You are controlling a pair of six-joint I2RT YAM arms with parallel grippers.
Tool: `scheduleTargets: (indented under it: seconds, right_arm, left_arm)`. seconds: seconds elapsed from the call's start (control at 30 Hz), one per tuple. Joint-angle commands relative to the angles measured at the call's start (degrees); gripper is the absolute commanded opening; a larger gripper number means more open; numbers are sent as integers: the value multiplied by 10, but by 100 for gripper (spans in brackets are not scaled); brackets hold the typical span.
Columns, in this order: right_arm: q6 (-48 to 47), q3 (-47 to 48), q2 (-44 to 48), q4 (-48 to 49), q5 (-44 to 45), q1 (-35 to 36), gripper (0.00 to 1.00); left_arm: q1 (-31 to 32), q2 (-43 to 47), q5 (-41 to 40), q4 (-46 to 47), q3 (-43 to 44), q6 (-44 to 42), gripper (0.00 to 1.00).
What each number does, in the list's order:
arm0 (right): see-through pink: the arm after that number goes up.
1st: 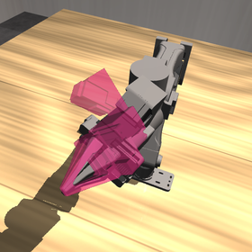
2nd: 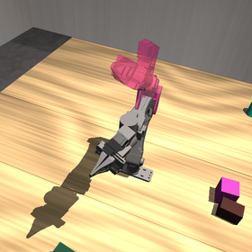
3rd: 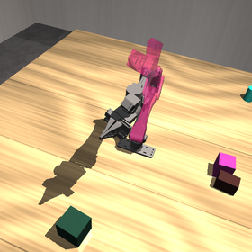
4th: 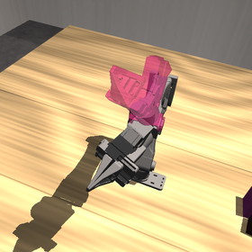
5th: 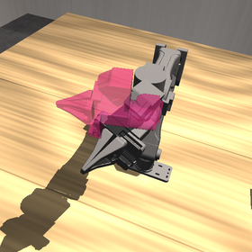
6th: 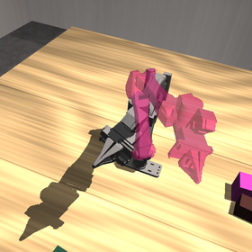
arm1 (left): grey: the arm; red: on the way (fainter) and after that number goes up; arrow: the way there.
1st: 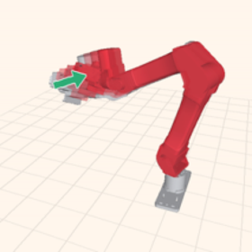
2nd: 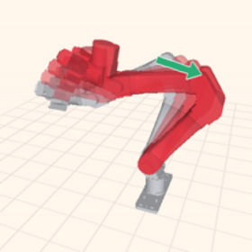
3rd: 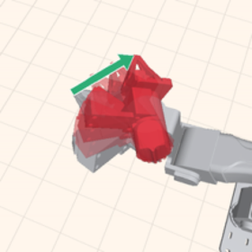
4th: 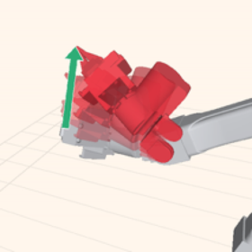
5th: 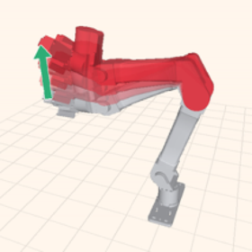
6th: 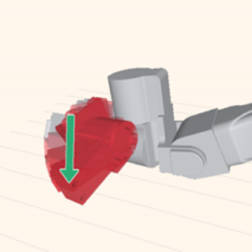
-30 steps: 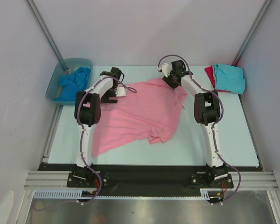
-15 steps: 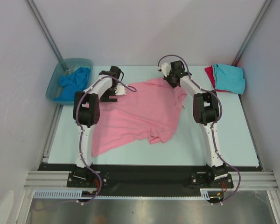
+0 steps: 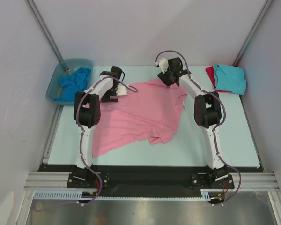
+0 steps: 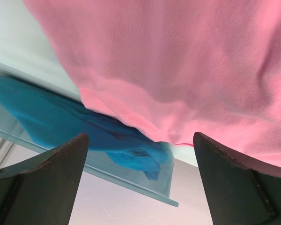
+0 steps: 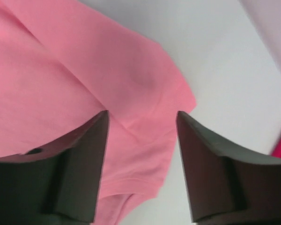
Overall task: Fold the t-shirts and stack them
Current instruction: Flatten the tshirt out
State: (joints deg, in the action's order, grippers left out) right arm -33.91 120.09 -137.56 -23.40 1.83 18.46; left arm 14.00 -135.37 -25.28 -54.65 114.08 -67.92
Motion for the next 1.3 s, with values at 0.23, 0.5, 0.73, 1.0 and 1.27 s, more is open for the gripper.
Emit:
scheduleTargets:
  seconds: [0.23, 0.5, 0.73, 1.0, 1.27]
  right_arm:
    - [250, 26, 19, -75, -141, -102, 72]
    - [383, 30, 17, -67, -353, -156, 77]
    - [420, 49, -18, -53, -427, -164, 66]
    - [430, 62, -53, -50, -480, -201, 62]
    - [438, 70, -72, -43, -502, -209, 61]
  left_arm:
    - [9, 47, -6, 5, -36, 9, 100]
    - [16, 72, -24, 5, -52, 22, 100]
    - [28, 90, -37, 5, -76, 34, 100]
    - [40, 105, -36, 5, -90, 61, 100]
    - [52, 109, -43, 4, -103, 73, 100]
